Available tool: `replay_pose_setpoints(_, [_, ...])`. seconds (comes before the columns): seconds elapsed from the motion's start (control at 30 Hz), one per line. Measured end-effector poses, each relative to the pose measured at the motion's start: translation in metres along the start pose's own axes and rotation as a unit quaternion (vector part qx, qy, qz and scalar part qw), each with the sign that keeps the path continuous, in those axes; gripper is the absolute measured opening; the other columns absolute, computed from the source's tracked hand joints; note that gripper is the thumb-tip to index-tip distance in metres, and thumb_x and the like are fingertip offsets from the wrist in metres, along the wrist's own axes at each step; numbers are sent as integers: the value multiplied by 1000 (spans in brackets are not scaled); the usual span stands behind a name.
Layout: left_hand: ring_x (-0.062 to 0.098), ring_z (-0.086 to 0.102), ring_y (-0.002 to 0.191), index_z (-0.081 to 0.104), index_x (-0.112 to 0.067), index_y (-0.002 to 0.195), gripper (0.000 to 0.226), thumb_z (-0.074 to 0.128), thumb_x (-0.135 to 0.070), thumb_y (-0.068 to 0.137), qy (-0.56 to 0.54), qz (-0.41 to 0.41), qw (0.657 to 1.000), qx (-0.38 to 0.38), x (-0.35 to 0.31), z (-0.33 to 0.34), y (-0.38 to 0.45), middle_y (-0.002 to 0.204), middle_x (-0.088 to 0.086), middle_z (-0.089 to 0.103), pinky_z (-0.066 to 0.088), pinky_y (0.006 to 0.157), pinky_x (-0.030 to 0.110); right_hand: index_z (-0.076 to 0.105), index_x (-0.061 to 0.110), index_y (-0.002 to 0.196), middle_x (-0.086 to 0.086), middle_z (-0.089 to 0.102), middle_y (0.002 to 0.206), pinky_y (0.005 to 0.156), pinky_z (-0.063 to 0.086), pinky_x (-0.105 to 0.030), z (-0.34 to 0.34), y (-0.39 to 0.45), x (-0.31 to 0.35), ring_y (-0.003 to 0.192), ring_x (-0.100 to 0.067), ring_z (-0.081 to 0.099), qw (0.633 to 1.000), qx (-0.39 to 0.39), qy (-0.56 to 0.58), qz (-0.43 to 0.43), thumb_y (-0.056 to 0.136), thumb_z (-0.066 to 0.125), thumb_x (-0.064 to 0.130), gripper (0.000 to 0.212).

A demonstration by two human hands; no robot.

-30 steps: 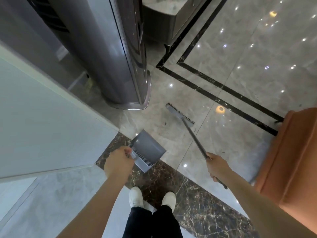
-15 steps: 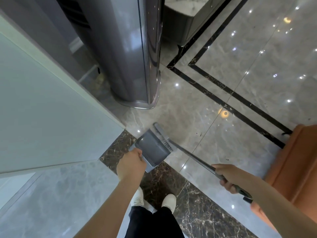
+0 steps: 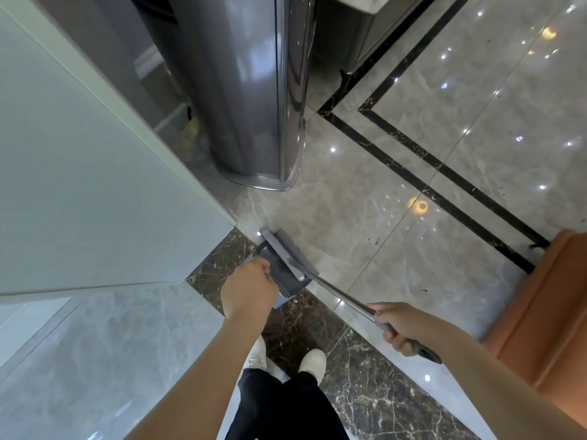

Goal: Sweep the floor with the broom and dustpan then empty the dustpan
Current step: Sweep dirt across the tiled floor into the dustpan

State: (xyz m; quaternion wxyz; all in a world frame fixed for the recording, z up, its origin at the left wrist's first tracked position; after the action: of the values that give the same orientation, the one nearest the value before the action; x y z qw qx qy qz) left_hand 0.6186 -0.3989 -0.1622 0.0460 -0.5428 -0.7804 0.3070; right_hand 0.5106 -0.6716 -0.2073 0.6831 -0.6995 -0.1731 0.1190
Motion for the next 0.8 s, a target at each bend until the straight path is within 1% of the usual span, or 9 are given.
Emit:
replay_pose_setpoints(0.07, [23,65,91,63,-24,111,30,48,-8,90,0,1,1000,3,1,1,0,106,0,69,44,64,27,39,31,141,-1,40,57,30,22,-15,-11,-8,-3,35,-5,24,999,-10,34,-3,98,27,9,50])
replay_pose_setpoints(0.13, [25,65,89,64,-23,108,29,49,-8,89,-3,2,1000,5,3,1,0,102,2,70,46,63,28,43,32,139,-1,40,53,31,21,-15,-24,-13,-7,37,-6,23,998,-43,44,-14,98,29,9,49])
replay_pose_setpoints(0.27, [26,67,85,64,-25,103,24,50,-12,90,-14,-1,1000,27,12,1,0,99,2,69,51,65,30,41,32,140,-3,40,52,31,23,-15,-39,-16,-14,32,-7,26,989,-119,79,-28,101,30,15,45])
replay_pose_setpoints(0.4, [23,69,69,66,-24,98,22,52,-10,87,-39,-6,998,46,37,-6,-6,95,-2,69,58,69,34,48,30,132,-6,41,54,30,22,-12,-45,-9,-27,27,-8,27,976,-162,145,-14,101,31,20,37])
replay_pose_setpoints(0.47, [20,66,59,67,-24,96,27,51,-6,84,-47,-4,997,58,52,-10,-11,91,-3,69,58,64,32,48,28,132,-6,39,55,31,21,-12,-45,-4,-36,27,-8,25,972,-175,154,-10,100,31,18,38])
replay_pose_setpoints(0.53, [15,63,48,67,-25,93,30,48,-4,84,-37,3,997,65,66,-15,-18,89,-6,67,51,51,24,44,27,137,-6,38,56,32,20,-13,-44,1,-45,28,-8,24,971,-184,149,-9,100,28,14,42])
replay_pose_setpoints(0.6, [11,60,39,68,-24,92,32,46,-2,84,-37,4,997,71,80,-19,-22,85,-12,62,46,42,21,40,26,141,-5,37,57,32,20,-13,-41,6,-54,27,-8,23,972,-184,148,-2,101,26,11,46])
replay_pose_setpoints(0.7, [6,56,31,69,-22,87,32,46,-1,86,-31,3,996,82,107,-24,-29,77,-18,59,44,36,16,40,26,141,-6,36,60,31,19,-11,-31,9,-72,26,-8,21,969,-183,165,24,101,25,12,45])
replay_pose_setpoints(0.8, [7,55,29,68,-26,85,31,47,-4,88,-10,10,995,97,132,-19,-38,81,-13,63,44,37,17,42,26,139,-6,38,61,30,19,-10,-18,6,-88,25,-8,22,967,-180,173,46,101,25,13,44])
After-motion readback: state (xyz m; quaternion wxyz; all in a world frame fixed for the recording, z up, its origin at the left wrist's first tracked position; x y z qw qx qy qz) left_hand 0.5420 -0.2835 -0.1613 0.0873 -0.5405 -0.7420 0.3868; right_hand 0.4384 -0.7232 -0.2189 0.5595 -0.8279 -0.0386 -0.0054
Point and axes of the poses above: each hand's wrist, its own y-axis towards the middle knuckle, its own z-axis out of the palm, x = y × z, the point moved 9 cm from there along y, towards the middle knuckle
